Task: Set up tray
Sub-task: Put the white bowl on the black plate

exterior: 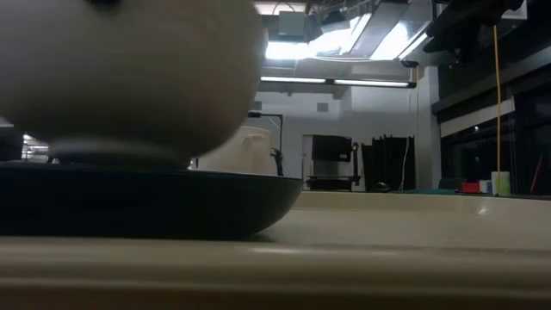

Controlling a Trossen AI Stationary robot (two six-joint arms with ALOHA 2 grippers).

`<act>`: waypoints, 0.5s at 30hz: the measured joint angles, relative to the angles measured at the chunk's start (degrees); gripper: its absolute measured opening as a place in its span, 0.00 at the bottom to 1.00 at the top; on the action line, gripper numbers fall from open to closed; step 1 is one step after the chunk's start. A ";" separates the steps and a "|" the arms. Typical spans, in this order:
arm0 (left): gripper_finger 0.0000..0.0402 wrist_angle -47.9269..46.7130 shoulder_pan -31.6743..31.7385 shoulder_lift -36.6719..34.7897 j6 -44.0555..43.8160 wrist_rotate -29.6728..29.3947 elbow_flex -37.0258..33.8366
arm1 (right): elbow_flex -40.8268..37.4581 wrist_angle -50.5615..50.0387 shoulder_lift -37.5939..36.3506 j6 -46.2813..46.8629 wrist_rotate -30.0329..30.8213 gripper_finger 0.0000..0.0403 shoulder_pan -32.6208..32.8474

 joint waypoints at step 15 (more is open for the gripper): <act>0.01 0.91 1.19 3.17 4.62 3.98 0.04 | 0.00 -0.01 0.02 -1.47 -0.02 0.36 -0.01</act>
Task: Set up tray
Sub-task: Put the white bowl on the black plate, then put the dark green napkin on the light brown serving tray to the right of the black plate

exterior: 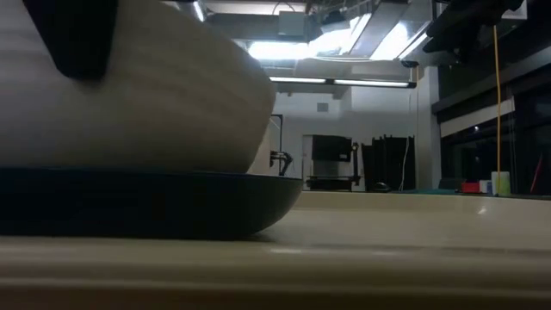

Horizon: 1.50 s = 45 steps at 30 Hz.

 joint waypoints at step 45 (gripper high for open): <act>0.49 -7.71 8.13 -43.78 6.34 -53.80 1.51 | 0.02 7.95 3.62 0.55 24.41 0.36 -5.58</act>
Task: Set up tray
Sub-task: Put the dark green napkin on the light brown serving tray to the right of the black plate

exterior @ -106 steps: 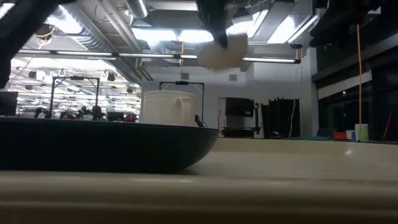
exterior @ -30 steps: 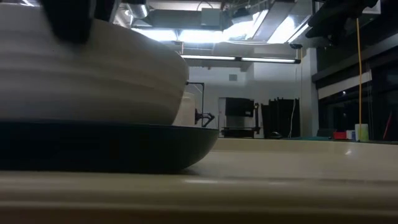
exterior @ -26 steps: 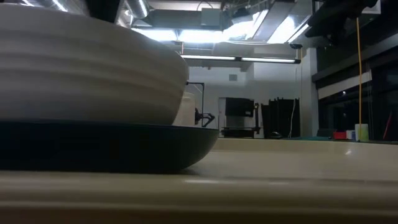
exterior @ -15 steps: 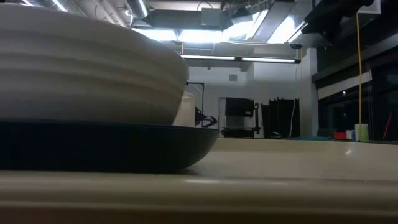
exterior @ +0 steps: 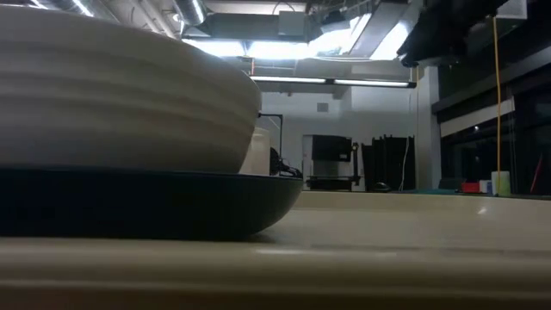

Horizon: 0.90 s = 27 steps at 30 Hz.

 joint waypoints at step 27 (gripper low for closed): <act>0.48 0.07 1.85 -14.51 23.42 -5.06 -0.11 | 18.98 -11.43 43.90 -3.60 -21.31 0.73 -49.36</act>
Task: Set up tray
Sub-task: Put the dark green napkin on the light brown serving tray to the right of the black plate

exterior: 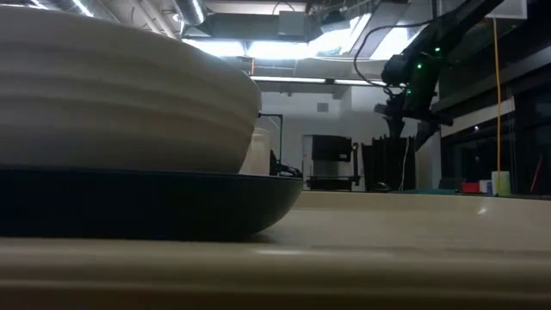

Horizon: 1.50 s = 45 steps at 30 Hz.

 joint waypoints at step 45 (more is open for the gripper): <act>0.46 0.02 -0.04 -0.11 -1.80 -0.80 -5.13 | 2.80 -12.12 11.71 0.16 4.53 0.65 -2.42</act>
